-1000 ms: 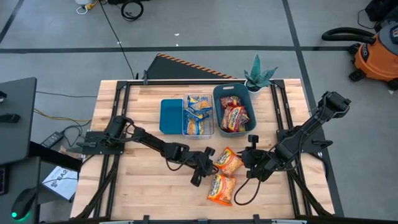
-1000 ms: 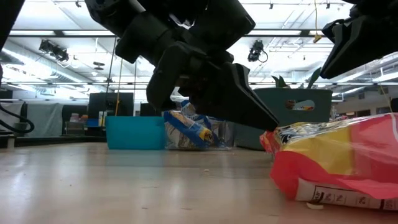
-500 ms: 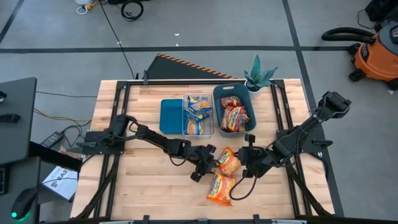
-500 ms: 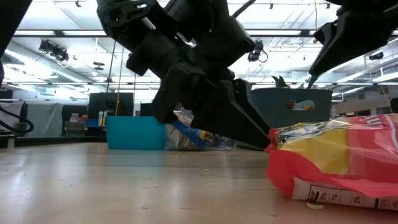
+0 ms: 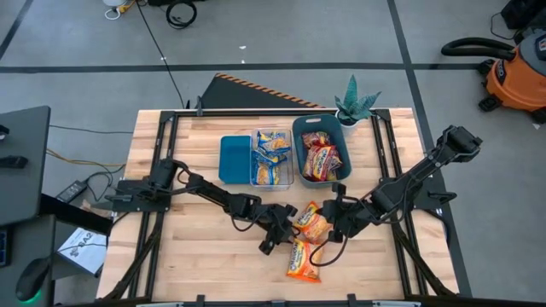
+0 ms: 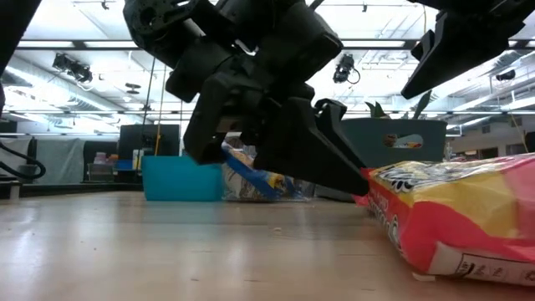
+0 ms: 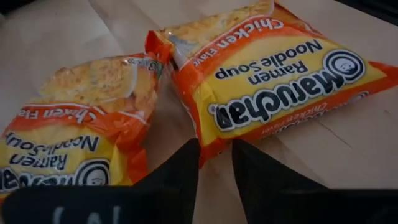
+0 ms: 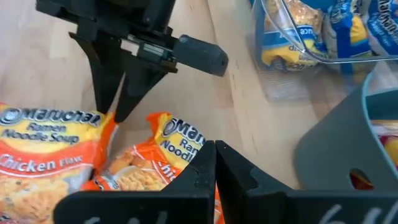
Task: Sort Maruchan noodles
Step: Put the bottom orange noodle into the blue bin
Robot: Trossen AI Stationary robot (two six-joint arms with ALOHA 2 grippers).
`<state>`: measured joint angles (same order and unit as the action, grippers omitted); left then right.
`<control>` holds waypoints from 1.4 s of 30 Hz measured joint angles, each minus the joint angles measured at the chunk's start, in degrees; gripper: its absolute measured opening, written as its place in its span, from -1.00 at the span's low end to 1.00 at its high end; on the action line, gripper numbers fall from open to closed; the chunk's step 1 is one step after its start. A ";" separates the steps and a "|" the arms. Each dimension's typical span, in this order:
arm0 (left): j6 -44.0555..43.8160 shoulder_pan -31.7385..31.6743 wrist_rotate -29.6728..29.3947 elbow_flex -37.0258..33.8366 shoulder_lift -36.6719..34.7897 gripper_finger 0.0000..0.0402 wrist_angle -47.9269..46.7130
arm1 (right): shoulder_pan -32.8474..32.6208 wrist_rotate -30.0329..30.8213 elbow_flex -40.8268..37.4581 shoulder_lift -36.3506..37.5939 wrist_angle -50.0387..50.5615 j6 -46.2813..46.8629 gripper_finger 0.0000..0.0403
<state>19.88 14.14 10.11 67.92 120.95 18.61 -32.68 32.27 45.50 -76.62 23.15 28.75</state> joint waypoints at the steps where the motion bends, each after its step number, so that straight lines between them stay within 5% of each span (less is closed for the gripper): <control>1: 0.00 0.07 0.01 0.00 0.00 -0.49 0.17 | 0.13 -0.34 0.00 0.00 -0.35 -0.01 -0.95; 13: -0.10 1.71 -0.26 0.00 0.00 -0.94 0.27 | 1.09 -2.05 0.02 0.00 -0.87 1.12 -0.95; 21: 1.39 3.47 -7.76 -0.09 -2.24 -0.98 -4.10 | 0.93 -5.95 0.02 0.00 -1.61 -1.17 -0.95; 42: -3.03 0.69 -19.61 -0.07 -29.46 -1.00 -35.87 | 0.93 -7.69 0.09 1.75 2.89 -12.35 -0.94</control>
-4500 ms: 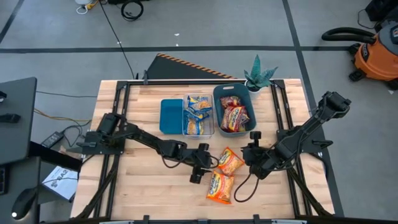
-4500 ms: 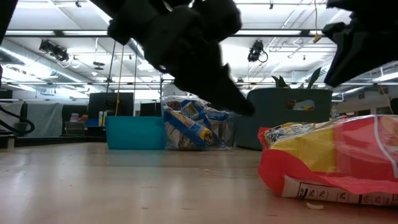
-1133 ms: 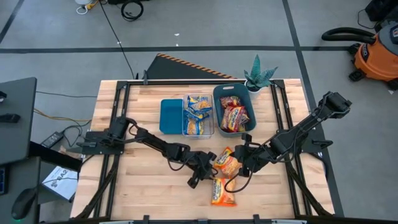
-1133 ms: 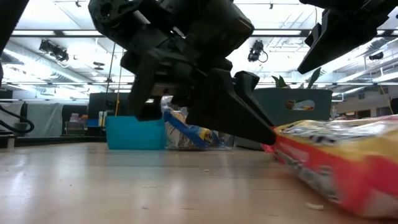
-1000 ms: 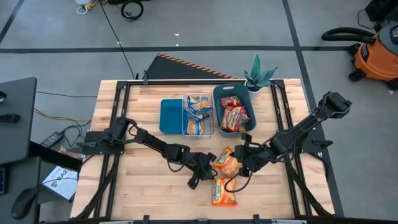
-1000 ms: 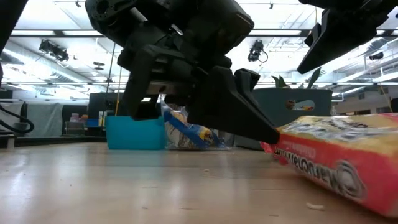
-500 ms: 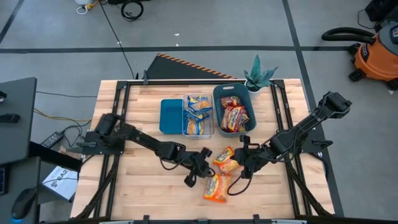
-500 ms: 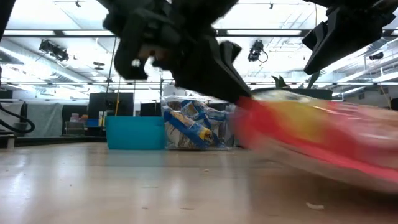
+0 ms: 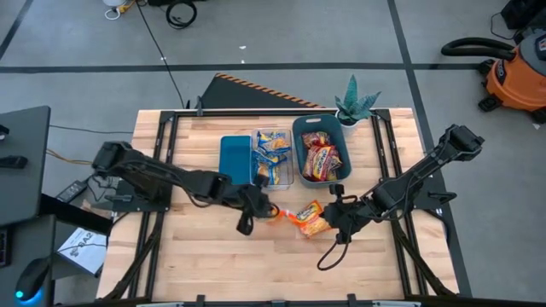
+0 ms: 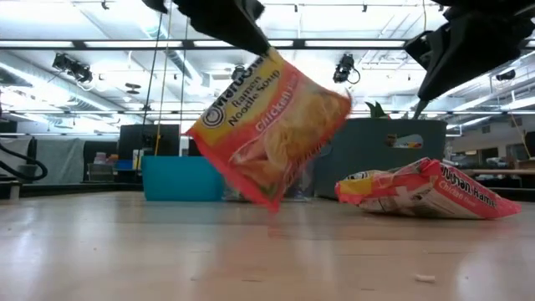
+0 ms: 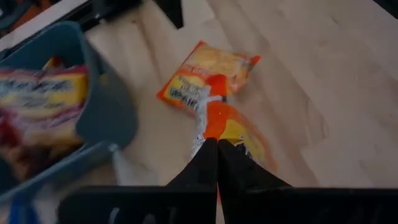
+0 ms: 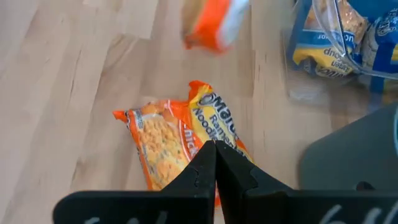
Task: Sort Maruchan noodles
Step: Put the bottom orange noodle into the blue bin
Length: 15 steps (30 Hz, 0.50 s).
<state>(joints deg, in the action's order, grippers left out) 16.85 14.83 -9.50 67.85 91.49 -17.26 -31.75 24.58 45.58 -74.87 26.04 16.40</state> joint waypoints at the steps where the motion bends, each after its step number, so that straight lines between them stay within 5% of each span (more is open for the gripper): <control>1: -0.31 -0.38 -0.53 0.00 -1.00 -1.00 -1.36 | -0.02 0.00 0.00 0.00 0.42 -0.11 -0.94; 15: -2.72 -10.53 -8.81 0.02 -14.70 -1.00 -12.80 | -0.06 1.28 -2.79 -0.02 0.58 3.58 -0.94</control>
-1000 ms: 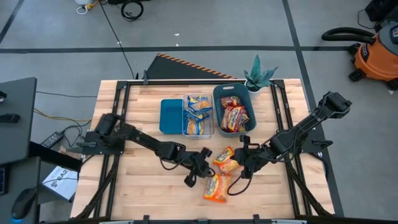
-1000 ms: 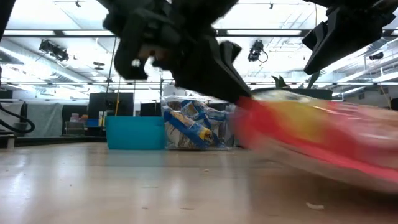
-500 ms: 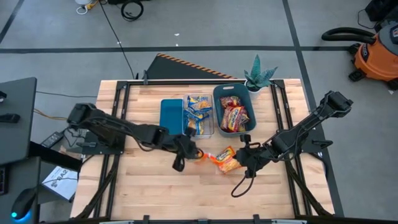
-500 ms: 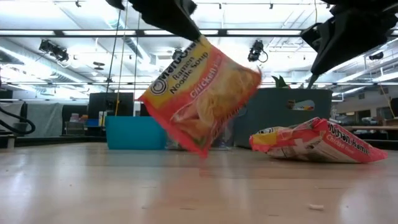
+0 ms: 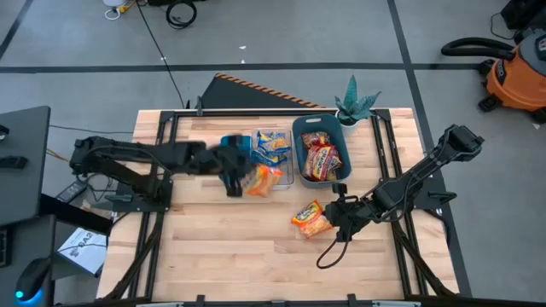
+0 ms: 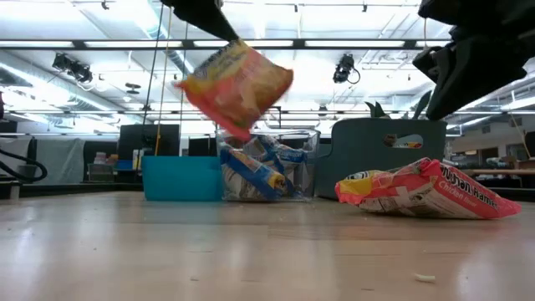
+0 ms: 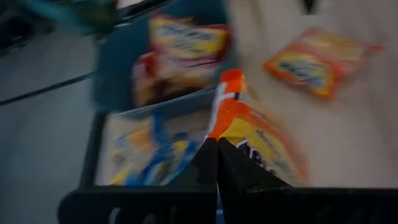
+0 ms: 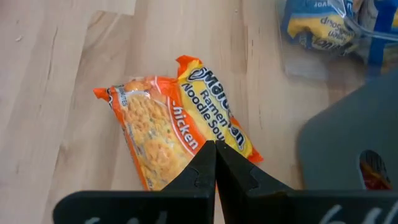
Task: Sort Maruchan noodles
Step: Put the bottom orange noodle into the blue bin
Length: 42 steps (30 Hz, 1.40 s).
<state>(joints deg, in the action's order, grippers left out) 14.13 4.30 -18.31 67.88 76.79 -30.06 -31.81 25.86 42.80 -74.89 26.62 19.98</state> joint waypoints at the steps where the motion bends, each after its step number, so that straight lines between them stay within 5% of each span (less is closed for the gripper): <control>1: 0.00 -1.30 -0.14 0.00 -0.93 -1.00 -0.69 | -0.01 0.01 -0.09 0.00 -0.05 0.37 -0.94; 14: 2.64 -21.30 3.61 0.00 -5.62 -1.00 -8.91 | -0.38 1.32 -0.16 0.00 -2.21 -0.88 -0.94; 19: 1.19 -28.34 12.08 0.02 -3.18 -1.00 -11.07 | -0.38 1.32 -0.16 0.00 -2.63 -1.73 -0.94; 42: -1.92 -29.95 10.13 0.00 -9.47 -1.00 -20.05 | 0.12 2.02 -0.16 -0.02 -4.93 -3.69 -0.94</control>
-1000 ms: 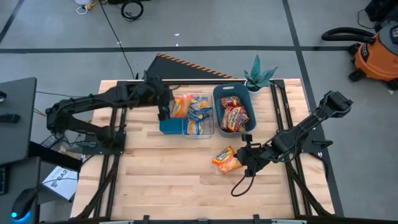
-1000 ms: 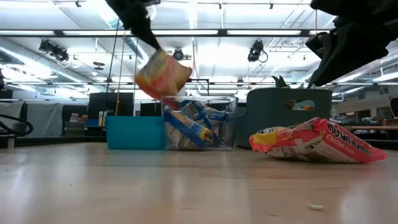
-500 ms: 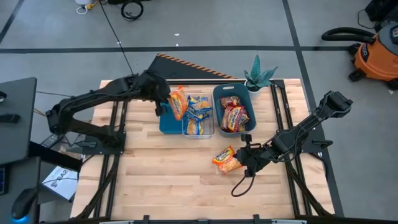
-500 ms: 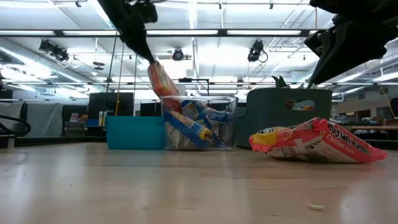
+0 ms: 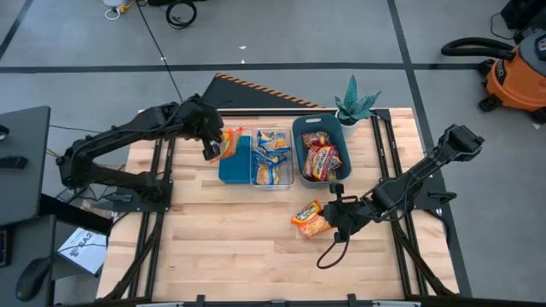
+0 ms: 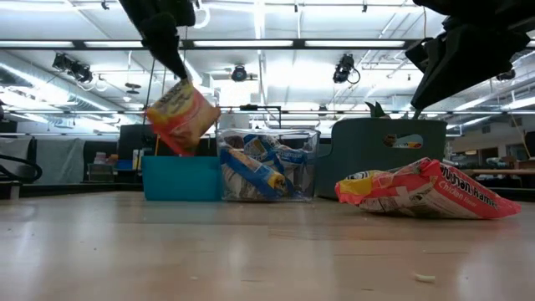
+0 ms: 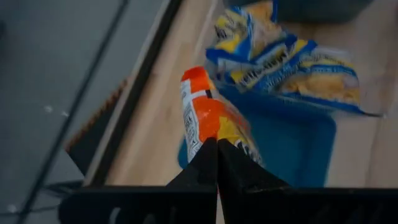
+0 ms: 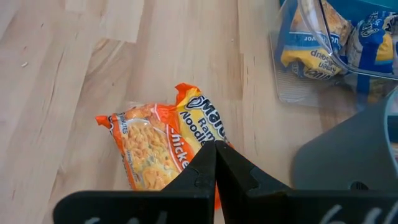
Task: Sort Maruchan noodles
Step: Put the bottom orange noodle into the blue bin
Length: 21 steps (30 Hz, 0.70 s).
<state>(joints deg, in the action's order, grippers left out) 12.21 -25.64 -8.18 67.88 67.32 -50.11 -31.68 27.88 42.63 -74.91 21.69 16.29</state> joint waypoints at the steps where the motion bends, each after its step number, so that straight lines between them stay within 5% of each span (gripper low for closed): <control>1: -0.91 -0.16 1.26 0.00 0.37 -1.00 -0.50 | 0.00 -0.02 0.00 0.00 -0.09 0.00 -0.94; 13: -16.33 0.95 9.52 -0.04 9.12 -1.00 -0.20 | 0.00 -0.20 0.00 -0.02 -1.41 -0.42 -0.94; 21: -11.33 1.68 10.17 -0.07 19.20 -0.86 -2.19 | -0.02 -0.43 0.00 -0.02 -1.51 -0.87 -0.94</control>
<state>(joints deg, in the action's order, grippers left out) 0.88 -23.96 1.99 67.81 86.51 -52.31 -31.70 27.45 42.63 -74.94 20.18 15.42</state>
